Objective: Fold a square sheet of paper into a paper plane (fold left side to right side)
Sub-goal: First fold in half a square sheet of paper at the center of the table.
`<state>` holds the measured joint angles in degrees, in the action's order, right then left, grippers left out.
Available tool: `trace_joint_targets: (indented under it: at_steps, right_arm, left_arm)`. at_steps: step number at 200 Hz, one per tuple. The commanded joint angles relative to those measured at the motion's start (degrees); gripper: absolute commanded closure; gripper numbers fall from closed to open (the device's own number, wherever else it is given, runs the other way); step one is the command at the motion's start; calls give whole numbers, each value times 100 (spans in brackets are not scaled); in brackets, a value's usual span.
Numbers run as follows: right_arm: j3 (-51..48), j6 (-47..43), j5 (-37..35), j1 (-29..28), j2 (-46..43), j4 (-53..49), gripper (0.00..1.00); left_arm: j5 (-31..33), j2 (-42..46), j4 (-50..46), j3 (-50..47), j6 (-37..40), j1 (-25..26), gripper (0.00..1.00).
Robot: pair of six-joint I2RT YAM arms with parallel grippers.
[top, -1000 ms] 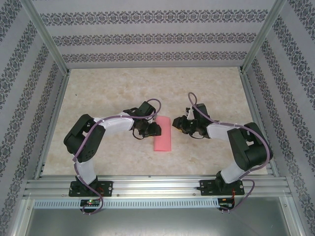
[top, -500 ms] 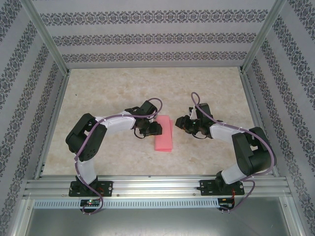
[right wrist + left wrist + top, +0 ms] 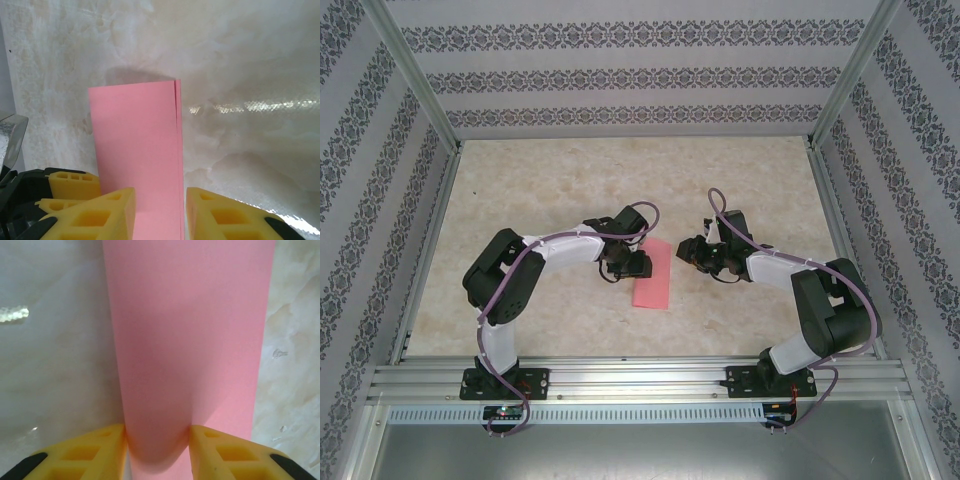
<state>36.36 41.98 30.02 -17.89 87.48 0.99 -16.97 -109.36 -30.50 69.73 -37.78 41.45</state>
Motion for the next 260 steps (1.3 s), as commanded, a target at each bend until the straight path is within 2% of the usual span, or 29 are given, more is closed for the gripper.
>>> trace_joint_targets:
  at_steps: [1, 118, 260]
  right_arm:
    - [-51, -111, -106, -39, -107, -44, 67]
    - [-46, -38, -101, -114, -111, -50, 68]
    - [-24, 4, -112, -206, -38, -47, 68]
  left_arm:
    - [116, -71, -201, 154, 177, 100, 63]
    - [137, -212, -114, 242, 25, 118, 56]
    - [237, -376, -25, 348, -227, 122, 53]
